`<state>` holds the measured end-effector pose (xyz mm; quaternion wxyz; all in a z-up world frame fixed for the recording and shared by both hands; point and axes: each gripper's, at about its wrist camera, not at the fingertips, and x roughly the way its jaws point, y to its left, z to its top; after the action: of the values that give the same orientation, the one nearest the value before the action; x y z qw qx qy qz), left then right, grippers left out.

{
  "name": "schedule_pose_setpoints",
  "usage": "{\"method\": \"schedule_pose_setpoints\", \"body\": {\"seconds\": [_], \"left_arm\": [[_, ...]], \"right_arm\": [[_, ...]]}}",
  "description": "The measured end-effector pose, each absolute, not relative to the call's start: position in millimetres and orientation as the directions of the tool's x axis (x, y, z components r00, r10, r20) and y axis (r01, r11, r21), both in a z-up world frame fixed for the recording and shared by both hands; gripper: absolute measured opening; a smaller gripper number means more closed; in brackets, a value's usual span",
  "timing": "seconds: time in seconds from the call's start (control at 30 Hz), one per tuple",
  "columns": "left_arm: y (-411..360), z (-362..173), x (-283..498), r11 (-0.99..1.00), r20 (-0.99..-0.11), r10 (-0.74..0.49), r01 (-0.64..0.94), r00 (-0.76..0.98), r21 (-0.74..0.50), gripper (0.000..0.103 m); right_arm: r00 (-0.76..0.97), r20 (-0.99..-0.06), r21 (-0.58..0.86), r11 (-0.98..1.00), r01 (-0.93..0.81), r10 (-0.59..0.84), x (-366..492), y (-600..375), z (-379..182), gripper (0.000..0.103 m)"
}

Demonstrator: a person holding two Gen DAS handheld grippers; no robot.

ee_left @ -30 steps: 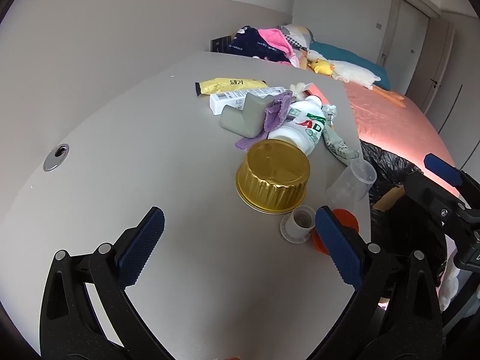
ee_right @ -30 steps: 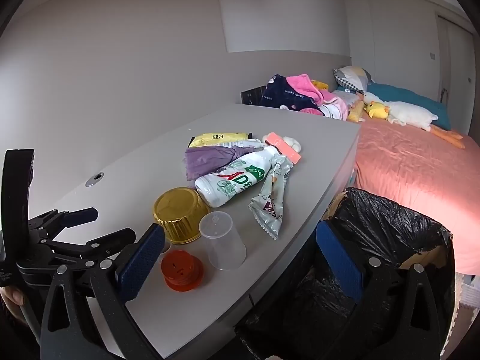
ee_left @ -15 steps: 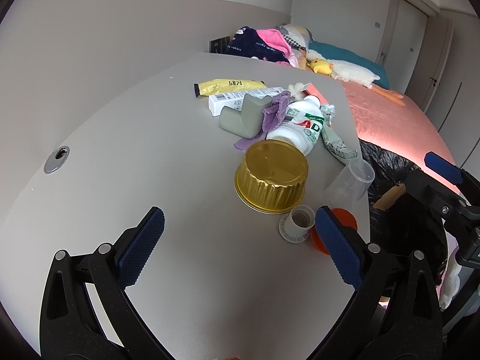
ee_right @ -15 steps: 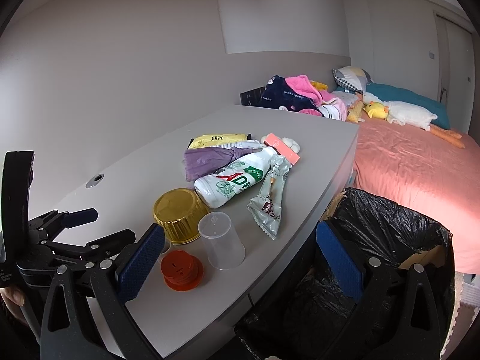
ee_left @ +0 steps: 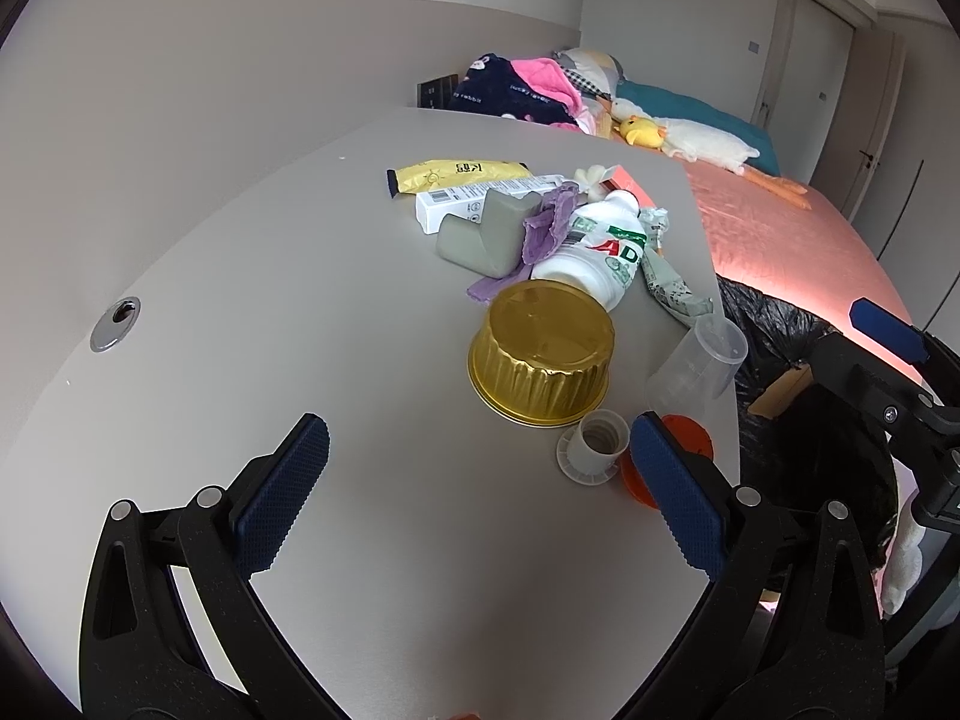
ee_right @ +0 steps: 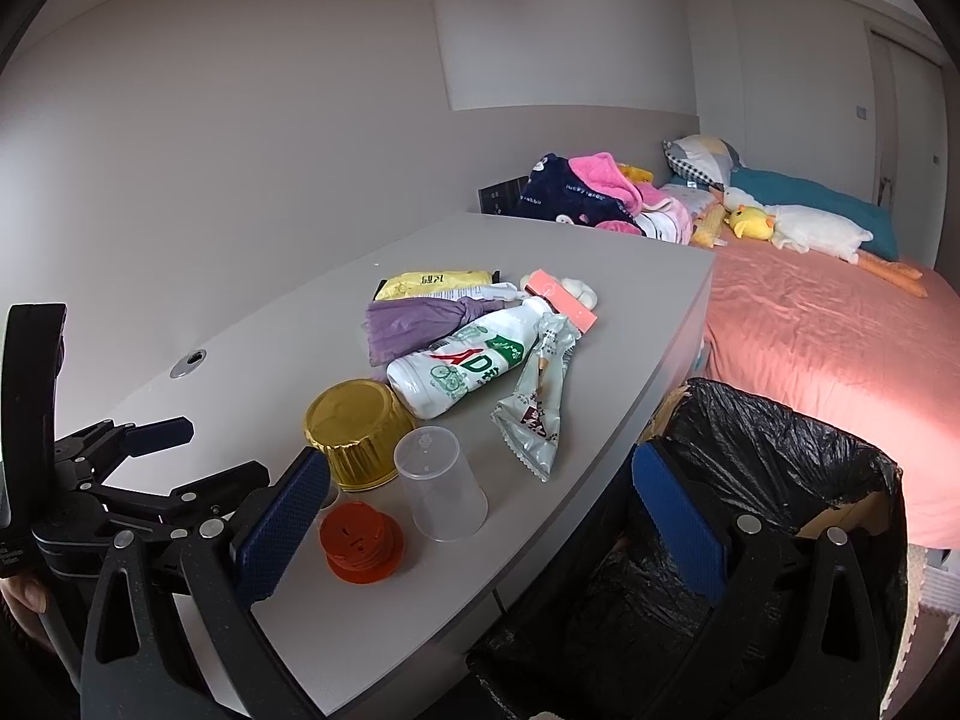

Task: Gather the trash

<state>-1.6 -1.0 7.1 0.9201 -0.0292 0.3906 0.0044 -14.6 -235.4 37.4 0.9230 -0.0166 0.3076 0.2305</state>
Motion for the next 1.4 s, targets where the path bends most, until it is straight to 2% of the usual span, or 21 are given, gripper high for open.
{"method": "schedule_pose_setpoints", "body": {"seconds": [0.97, 1.3, 1.4], "left_arm": [[-3, 6, -2, 0.999, -0.722, -0.013, -0.028, 0.692, -0.045, 0.097], [-1, 3, -2, 0.998, -0.727, -0.022, -0.025, 0.686, -0.054, 0.097], [-1, 1, -1, 0.999, -0.732, -0.018, -0.025, 0.681, -0.048, 0.097]], "right_arm": [[0.709, -0.567, 0.103, 0.89, -0.444, 0.419, -18, -234, 40, 0.1], [0.679, -0.595, 0.12, 0.883, -0.454, 0.43, -8, -230, 24, 0.1], [0.668, -0.603, 0.129, 0.88, -0.457, 0.436, -4, -229, 20, 0.093]]}}
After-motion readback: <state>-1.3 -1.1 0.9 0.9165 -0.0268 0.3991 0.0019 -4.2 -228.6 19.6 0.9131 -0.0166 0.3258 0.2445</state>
